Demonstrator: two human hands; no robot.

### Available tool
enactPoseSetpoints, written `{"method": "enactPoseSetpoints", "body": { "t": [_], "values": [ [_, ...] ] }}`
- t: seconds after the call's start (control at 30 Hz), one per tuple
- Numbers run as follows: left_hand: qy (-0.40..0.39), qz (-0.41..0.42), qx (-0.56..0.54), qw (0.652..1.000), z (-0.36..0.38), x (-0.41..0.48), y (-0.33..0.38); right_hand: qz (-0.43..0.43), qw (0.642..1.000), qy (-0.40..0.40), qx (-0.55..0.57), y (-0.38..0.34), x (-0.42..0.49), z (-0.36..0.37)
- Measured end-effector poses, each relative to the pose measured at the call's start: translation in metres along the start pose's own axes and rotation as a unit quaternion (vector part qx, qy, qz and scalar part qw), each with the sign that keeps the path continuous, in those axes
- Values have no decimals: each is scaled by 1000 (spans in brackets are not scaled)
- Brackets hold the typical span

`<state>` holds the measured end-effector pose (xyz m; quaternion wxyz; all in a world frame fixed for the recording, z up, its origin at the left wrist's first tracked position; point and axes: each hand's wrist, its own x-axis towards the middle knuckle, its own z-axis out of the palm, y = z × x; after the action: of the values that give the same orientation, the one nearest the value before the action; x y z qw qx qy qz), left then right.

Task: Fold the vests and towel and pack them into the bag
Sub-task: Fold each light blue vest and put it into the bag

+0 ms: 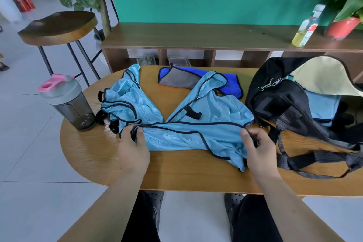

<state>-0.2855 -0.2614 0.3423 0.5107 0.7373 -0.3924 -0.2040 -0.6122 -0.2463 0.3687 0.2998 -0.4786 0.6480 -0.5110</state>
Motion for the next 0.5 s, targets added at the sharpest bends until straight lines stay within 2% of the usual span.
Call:
{"method": "enactPoseSetpoints", "body": {
  "t": [0.13,0.2,0.27,0.33,0.43,0.5],
  "values": [
    [-1,-4,-1,1000,0,0,1,-78,996,15,-40,-16,-4,-2],
    [-3,-3,-4,1000,0,0,0,-171,982,3,-79,-22,-12,-2],
    [-5,1,-8,1000,-1,-1,-1,-294,943,-37,-149,-18,-20,-3],
    [-7,0,-9,1000,-1,-1,-1,-365,900,-100,-217,-7,-25,-3],
    [-9,6,-6,1000,-1,-1,0,-388,855,-136,-316,11,-30,-1],
    [-12,10,-1,1000,-2,1,-1,-368,850,-126,-355,16,-32,2]
  ]
}}
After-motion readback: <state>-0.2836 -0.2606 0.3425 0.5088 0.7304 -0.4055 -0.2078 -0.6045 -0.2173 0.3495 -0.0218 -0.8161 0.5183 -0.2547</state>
